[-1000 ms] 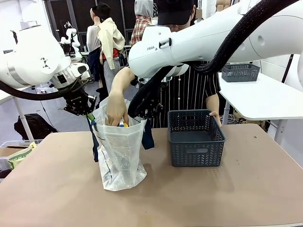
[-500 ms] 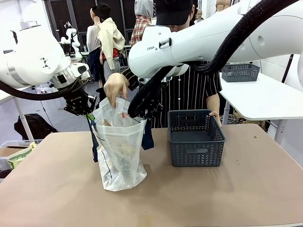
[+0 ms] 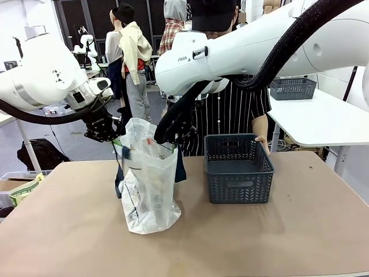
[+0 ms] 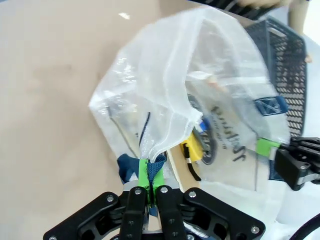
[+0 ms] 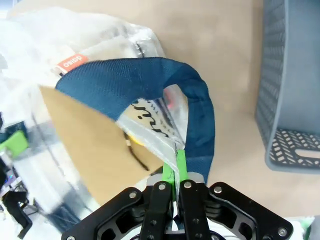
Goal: Transfer purchased items from the store into the shopping bag.
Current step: Move the Reusable shopping bag to the right side of the table.
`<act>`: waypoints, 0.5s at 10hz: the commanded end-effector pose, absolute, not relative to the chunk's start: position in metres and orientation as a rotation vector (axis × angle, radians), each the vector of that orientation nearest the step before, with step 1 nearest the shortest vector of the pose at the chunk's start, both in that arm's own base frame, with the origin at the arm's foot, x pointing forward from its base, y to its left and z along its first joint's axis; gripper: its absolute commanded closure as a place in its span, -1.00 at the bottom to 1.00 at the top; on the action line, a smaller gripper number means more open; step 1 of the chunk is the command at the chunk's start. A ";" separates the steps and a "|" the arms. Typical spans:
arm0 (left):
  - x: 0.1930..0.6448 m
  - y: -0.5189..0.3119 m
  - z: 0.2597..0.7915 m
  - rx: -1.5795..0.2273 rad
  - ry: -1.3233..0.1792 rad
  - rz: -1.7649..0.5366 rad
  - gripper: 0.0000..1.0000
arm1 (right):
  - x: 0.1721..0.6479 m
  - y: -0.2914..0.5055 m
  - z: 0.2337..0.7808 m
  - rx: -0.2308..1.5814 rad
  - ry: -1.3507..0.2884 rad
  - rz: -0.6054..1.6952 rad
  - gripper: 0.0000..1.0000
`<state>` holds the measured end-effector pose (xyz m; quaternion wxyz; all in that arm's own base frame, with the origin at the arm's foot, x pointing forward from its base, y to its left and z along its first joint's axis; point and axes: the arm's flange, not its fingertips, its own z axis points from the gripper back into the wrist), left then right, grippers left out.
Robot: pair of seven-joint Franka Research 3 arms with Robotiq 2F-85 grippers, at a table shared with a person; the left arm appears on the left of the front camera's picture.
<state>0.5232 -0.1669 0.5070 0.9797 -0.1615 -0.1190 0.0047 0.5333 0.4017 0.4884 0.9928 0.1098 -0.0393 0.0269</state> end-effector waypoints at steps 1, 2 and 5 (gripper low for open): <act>0.525 -0.171 0.498 -0.454 -0.227 -0.011 1.00 | 0.526 0.408 0.491 0.295 -0.108 0.075 1.00; 0.523 -0.170 0.496 -0.489 -0.224 -0.006 1.00 | 0.522 0.411 0.494 0.312 -0.112 0.081 1.00; 0.522 -0.167 0.487 -0.600 -0.232 -0.030 1.00 | 0.525 0.418 0.493 0.354 -0.077 0.131 1.00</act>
